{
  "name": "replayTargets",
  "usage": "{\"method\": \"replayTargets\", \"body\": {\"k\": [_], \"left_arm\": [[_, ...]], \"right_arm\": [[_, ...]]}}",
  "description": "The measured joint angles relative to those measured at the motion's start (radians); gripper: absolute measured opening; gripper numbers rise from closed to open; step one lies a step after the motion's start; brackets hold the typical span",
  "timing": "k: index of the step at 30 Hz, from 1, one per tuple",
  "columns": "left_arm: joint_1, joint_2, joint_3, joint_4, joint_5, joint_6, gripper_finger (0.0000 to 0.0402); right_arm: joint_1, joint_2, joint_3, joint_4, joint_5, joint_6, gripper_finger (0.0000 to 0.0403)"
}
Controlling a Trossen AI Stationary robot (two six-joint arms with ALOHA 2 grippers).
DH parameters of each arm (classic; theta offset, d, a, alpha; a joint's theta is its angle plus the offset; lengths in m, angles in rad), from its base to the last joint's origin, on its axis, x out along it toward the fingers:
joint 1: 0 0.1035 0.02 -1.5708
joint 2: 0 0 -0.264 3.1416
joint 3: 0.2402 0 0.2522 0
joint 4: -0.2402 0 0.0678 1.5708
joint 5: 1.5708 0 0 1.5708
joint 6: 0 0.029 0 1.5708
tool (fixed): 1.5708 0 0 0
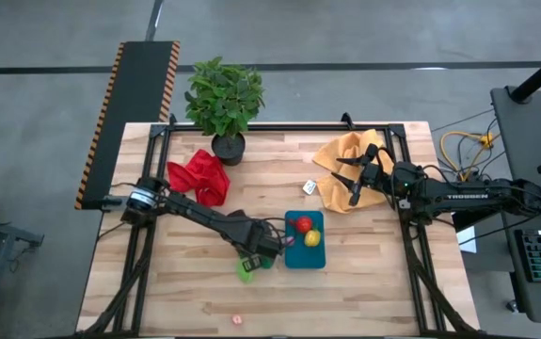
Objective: Pick and placing Produce into tupperware
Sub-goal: Put the violet eggplant into the blue bin
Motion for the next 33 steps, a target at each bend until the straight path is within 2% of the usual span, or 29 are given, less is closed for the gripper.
{"method": "replayTargets", "body": {"k": [6,14,24,33], "left_arm": [[0.0,-0.038,0.039,-0.052,-0.093,0.116,0.0095],[0.011,-0.099,0.098,-0.005,-0.221,0.299,0.0095],[0.039,-0.113,0.118,0.379,-0.236,0.645,0.0095],[0.093,-0.109,0.07,0.614,-0.159,0.713,0.0095]], "right_arm": [[0.0,0.0,0.0,0.0,0.0,0.0,0.0206],[0.0,0.0,0.0,0.0,0.0,0.0,0.0206],[0.0,0.0,0.0,0.0,0.001,-0.003,0.0206],[0.0,0.0,0.0,0.0,0.001,-0.003,0.0206]]}}
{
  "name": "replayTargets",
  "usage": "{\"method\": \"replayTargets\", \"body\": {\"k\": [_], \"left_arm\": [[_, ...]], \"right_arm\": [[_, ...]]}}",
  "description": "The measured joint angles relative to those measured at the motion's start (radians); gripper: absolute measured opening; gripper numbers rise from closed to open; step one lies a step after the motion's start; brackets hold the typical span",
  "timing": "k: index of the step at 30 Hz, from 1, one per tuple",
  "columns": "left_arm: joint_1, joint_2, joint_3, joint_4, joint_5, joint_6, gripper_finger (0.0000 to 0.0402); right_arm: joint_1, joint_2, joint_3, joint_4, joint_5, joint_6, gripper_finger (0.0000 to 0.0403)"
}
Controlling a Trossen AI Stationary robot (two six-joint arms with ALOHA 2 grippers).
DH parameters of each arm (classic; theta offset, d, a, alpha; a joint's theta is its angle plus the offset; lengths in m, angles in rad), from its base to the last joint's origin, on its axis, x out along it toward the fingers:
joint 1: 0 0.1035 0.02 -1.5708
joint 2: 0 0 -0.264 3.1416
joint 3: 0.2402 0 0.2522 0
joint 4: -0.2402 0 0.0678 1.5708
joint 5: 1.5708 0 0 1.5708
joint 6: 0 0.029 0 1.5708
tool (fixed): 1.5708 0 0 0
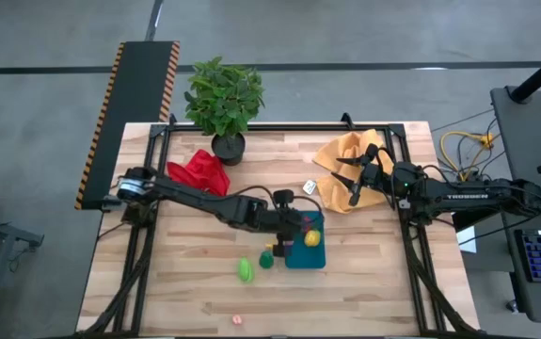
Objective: Pick and placing Produce into tupperware
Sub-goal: Put the violet eggplant into the blue bin
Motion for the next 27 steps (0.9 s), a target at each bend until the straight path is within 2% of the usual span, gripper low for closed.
{"method": "replayTargets", "body": {"k": [5,13,27], "left_arm": [[0.015,0.002,-0.042,0.039,0.007,-0.003,0.0095],[0.017,0.002,-0.17,0.31,0.105,-0.008,0.0095],[0.018,0.002,-0.241,0.339,0.101,-0.06,0.0095]], "right_arm": [[0.0,0.0,0.0,0.0,0.0,0.0,0.0206],[0.0,0.0,0.0,0.0,0.001,-0.009,0.0206],[0.0,0.0,0.0,-0.008,0.0,-0.023,0.0206]]}}
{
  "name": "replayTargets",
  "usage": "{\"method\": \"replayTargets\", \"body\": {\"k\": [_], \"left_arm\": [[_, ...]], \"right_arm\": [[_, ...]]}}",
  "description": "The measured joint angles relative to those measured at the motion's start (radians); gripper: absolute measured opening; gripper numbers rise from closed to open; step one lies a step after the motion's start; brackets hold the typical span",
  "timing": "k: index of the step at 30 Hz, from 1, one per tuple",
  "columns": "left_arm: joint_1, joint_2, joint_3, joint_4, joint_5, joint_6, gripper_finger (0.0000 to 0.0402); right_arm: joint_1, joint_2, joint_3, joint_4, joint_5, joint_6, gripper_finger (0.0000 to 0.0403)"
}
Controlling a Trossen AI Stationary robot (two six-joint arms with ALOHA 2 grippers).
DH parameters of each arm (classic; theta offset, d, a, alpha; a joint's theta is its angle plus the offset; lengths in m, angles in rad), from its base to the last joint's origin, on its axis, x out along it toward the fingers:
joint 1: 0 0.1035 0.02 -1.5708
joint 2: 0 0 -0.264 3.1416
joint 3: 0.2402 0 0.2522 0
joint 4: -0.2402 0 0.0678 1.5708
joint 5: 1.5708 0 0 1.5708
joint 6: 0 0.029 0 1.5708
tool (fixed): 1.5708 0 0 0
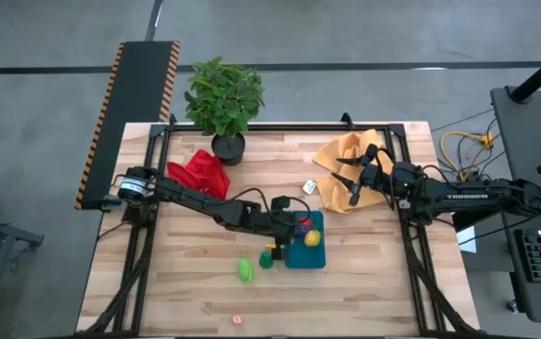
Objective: Pick and placing Produce into tupperware
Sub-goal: Put the violet eggplant into the blue bin
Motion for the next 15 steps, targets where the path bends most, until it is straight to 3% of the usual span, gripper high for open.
{"method": "replayTargets", "body": {"k": [6,15], "left_arm": [[0.0,0.0,-0.031,0.062,0.0,-0.004,0.0098],[0.002,0.0,-0.042,0.094,0.0,-0.004,0.0136]], "right_arm": [[0.0,0.0,0.0,0.0,0.0,0.0,0.0206],[0.0,0.0,0.0,0.001,0.0,0.0,0.0206]]}}
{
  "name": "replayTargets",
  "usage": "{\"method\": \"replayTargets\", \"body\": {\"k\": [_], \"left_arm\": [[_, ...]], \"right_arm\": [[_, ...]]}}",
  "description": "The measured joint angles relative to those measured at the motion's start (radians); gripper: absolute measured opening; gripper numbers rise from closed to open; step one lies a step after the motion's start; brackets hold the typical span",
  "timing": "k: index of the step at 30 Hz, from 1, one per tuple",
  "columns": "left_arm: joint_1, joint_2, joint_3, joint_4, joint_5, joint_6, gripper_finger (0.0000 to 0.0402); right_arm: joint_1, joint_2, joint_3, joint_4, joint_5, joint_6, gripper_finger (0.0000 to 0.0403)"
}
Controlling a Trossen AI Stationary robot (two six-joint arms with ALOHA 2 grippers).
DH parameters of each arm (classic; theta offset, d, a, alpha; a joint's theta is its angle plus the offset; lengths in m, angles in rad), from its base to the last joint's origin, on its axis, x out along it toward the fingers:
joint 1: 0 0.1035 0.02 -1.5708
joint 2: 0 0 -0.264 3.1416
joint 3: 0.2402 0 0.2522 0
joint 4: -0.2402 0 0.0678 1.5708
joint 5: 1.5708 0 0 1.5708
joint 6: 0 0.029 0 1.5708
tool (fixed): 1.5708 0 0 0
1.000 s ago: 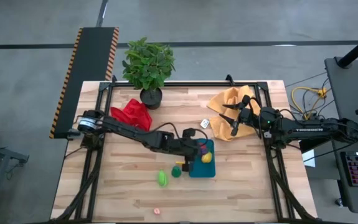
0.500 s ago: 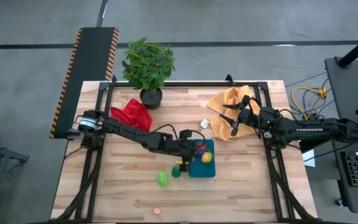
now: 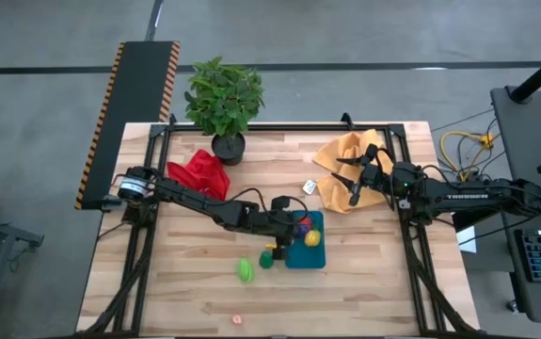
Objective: Pick and placing Produce into tupperware
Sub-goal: Put the violet eggplant into the blue bin, then put the yellow corn into the blue bin
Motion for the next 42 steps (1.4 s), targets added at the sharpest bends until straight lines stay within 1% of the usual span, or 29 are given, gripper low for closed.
{"method": "replayTargets", "body": {"k": [7,17,23,28,31,34,38,42], "left_arm": [[0.001,0.0,0.001,0.0,0.0,0.0,0.0161],[0.001,-0.005,0.001,-0.019,0.003,0.003,0.0182],[-0.009,-0.094,0.022,-0.146,0.044,0.003,0.0183],[-0.024,-0.171,0.004,-0.224,0.048,0.003,0.0183],[-0.035,-0.188,-0.01,-0.25,0.048,0.003,0.0183],[-0.043,-0.181,-0.023,-0.288,0.05,0.001,0.0183],[-0.043,-0.144,-0.024,-0.311,0.059,-0.046,0.0183],[-0.041,-0.114,-0.024,-0.301,0.074,-0.056,0.0183]], "right_arm": [[0.0,0.0,0.0,0.0,0.0,0.0,0.0206],[0.0,0.0,0.0,0.0,0.0,0.0,0.0206],[0.0,0.0,0.0,0.0,0.0,0.0,0.0206],[0.0,0.0,0.0,-0.002,0.0,0.0,0.0206],[0.0,0.0,0.0,-0.003,0.0,0.0,0.0206],[0.0,0.0,0.0,-0.006,0.0,-0.001,0.0206],[0.0,0.0,0.0,-0.007,0.0,-0.003,0.0206],[0.0,0.0,0.0,-0.008,0.0,-0.003,0.0206]]}}
